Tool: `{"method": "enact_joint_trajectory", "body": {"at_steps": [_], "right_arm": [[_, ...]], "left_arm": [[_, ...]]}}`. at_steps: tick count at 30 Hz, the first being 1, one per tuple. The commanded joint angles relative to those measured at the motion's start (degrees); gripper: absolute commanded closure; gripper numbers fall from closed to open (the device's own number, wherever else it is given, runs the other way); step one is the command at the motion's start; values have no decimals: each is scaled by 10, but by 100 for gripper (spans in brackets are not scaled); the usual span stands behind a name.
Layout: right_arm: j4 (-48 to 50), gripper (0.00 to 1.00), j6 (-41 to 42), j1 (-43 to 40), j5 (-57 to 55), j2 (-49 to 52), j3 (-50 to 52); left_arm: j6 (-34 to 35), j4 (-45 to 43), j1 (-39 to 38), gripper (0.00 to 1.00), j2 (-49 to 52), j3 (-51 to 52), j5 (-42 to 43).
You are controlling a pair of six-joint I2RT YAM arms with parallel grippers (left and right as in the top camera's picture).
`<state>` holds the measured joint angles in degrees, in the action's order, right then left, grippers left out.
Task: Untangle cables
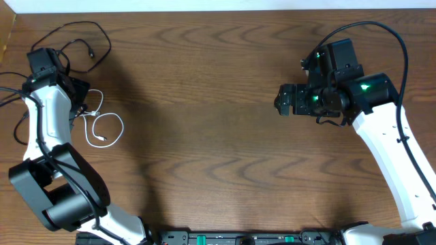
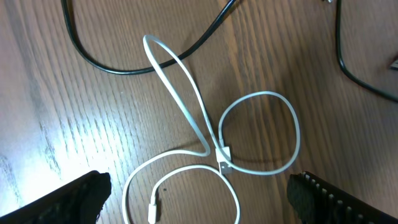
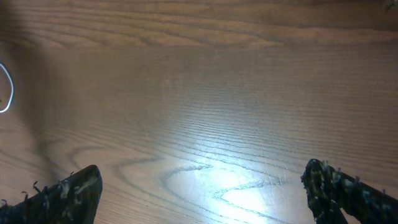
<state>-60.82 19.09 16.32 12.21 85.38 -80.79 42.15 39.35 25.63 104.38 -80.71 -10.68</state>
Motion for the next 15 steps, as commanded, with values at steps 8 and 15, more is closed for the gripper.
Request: {"method": "enact_joint_trajectory", "body": {"at_steps": [8,15], "right_arm": [[-7,1,6,-1,4,-6,5],[-7,1,6,-1,4,-6,5]], "left_arm": [[-14,-74,15,26,85,2,-20],[-15,-85,15,81,102,1,10]]}}
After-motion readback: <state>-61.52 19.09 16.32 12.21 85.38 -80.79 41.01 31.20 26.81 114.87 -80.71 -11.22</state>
